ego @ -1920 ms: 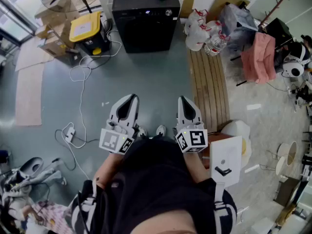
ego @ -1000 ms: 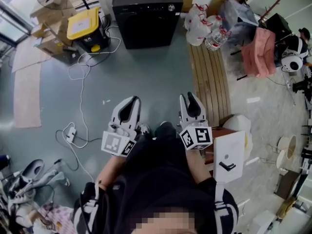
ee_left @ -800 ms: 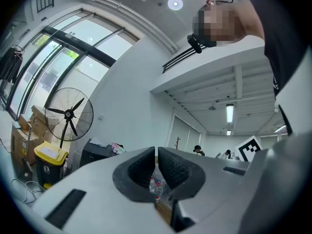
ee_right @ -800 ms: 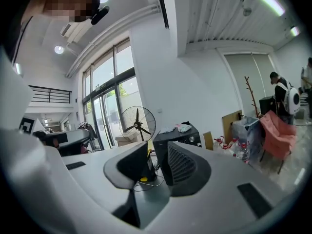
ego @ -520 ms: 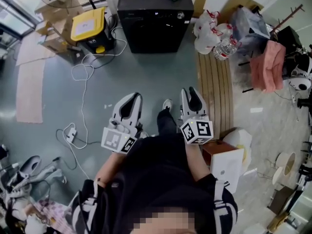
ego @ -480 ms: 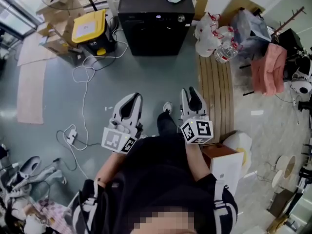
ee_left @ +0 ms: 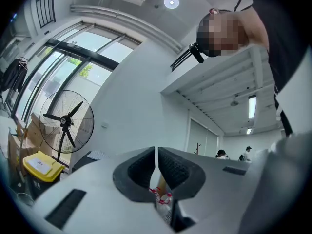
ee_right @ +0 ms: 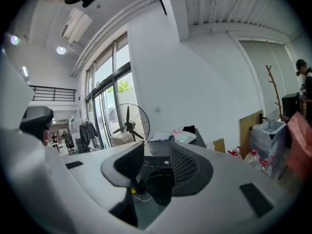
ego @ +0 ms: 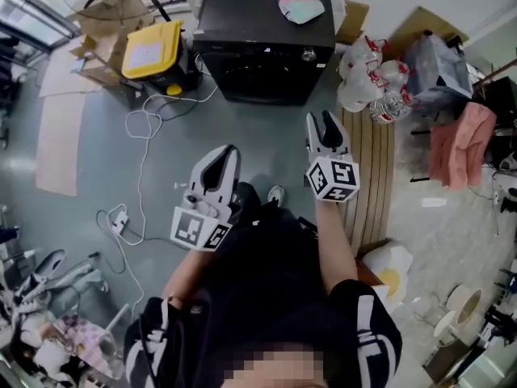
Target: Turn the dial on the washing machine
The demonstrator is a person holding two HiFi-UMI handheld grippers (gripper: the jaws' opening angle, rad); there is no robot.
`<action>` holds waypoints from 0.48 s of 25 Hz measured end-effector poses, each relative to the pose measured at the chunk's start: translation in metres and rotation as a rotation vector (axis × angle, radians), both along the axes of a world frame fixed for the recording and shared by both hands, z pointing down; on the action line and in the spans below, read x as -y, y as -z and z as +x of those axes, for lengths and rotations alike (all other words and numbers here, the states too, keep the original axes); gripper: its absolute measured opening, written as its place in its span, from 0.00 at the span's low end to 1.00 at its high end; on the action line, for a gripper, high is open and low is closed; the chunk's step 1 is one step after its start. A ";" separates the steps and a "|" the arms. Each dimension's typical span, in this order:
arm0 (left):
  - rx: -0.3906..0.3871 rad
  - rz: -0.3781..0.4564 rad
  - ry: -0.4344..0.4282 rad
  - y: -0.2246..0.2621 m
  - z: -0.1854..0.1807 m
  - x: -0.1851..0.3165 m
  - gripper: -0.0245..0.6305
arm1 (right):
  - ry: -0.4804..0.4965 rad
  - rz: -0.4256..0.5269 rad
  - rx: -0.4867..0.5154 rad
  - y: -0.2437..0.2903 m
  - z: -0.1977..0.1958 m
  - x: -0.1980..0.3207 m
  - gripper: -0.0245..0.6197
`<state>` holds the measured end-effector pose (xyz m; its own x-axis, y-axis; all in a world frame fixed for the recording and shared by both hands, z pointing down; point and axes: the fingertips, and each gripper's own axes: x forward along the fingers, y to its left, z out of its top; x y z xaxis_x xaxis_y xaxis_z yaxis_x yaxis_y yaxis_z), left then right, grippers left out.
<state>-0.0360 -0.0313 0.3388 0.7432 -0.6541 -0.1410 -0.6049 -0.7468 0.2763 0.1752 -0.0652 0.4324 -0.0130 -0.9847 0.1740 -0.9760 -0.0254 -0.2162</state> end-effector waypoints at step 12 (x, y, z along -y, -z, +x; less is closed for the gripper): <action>0.003 -0.092 -0.096 -0.057 0.089 0.178 0.09 | -0.061 -0.234 0.095 -0.177 0.110 0.223 0.46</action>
